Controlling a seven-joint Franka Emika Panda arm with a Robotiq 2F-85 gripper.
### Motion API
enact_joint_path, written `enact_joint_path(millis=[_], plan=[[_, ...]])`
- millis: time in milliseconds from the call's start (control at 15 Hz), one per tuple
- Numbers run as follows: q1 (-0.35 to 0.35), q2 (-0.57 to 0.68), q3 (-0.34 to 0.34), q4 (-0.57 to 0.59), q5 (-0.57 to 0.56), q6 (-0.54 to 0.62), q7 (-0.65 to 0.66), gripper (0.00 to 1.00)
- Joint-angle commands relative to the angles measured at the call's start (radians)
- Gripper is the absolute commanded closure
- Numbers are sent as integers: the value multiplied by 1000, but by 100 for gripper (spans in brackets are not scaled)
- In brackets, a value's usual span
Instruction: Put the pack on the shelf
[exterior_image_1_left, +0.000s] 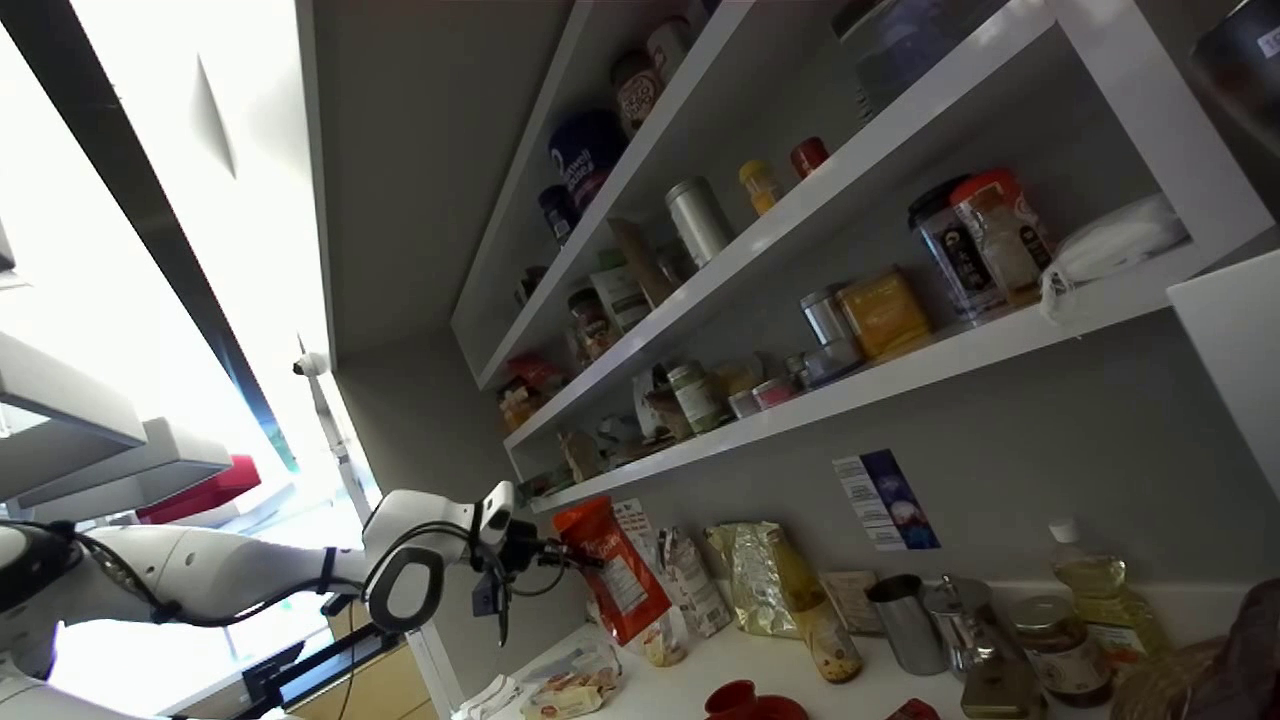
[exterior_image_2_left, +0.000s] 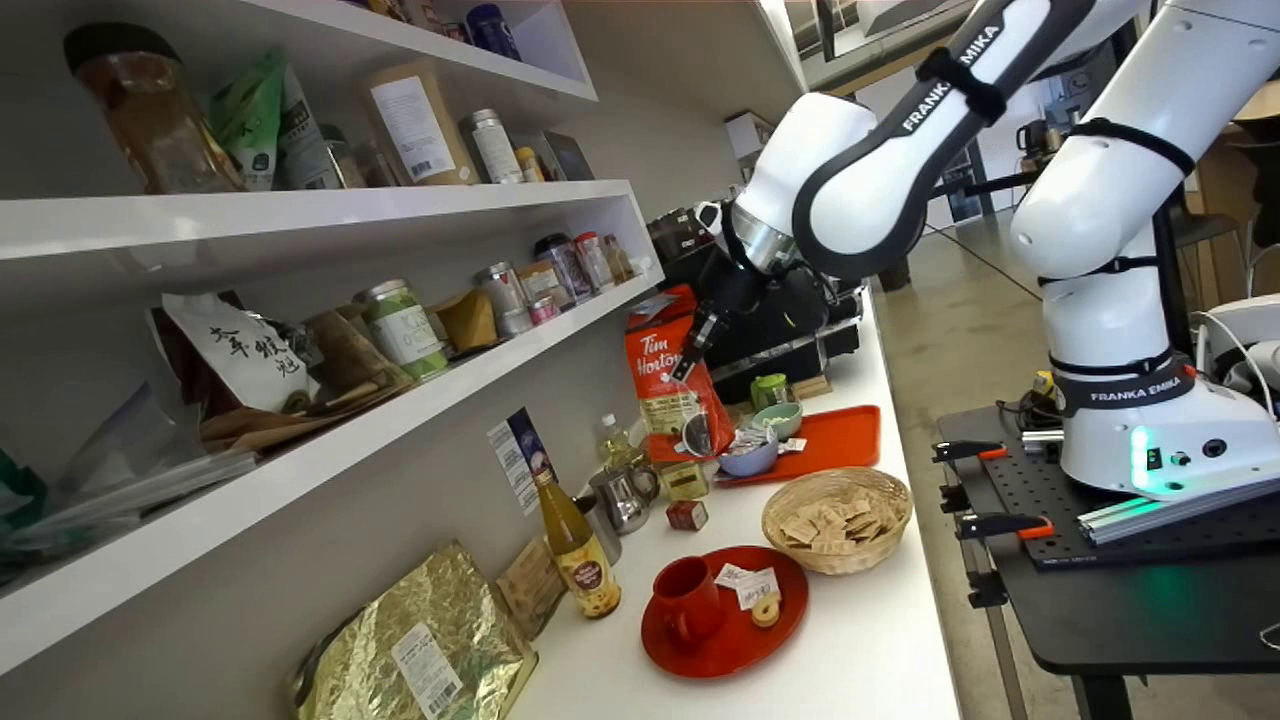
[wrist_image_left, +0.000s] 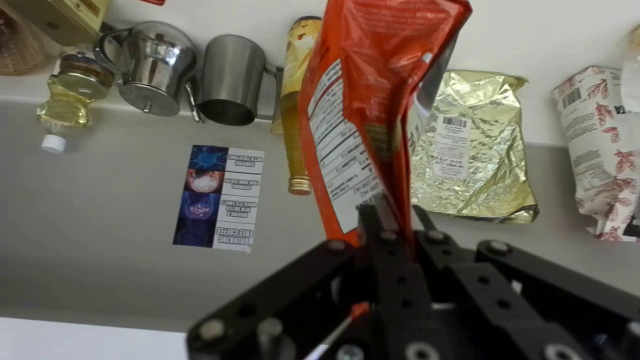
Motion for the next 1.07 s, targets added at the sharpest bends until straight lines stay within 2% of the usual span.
enact_joint_path(millis=[0, 200, 267, 533, 800, 1000], plan=[[4, 3, -187, -1, 19, -69, -198, 99], [-19, 42, -348, 15, -30, -105, -325, 99], [9, 97, -453, 26, -204, -86, -254, 99], [12, 192, -667, 103, -534, -101, -187, 99], [66, 271, -856, 207, -875, -140, -20, 99], [123, 300, -954, 290, -1003, -182, 46, 99]])
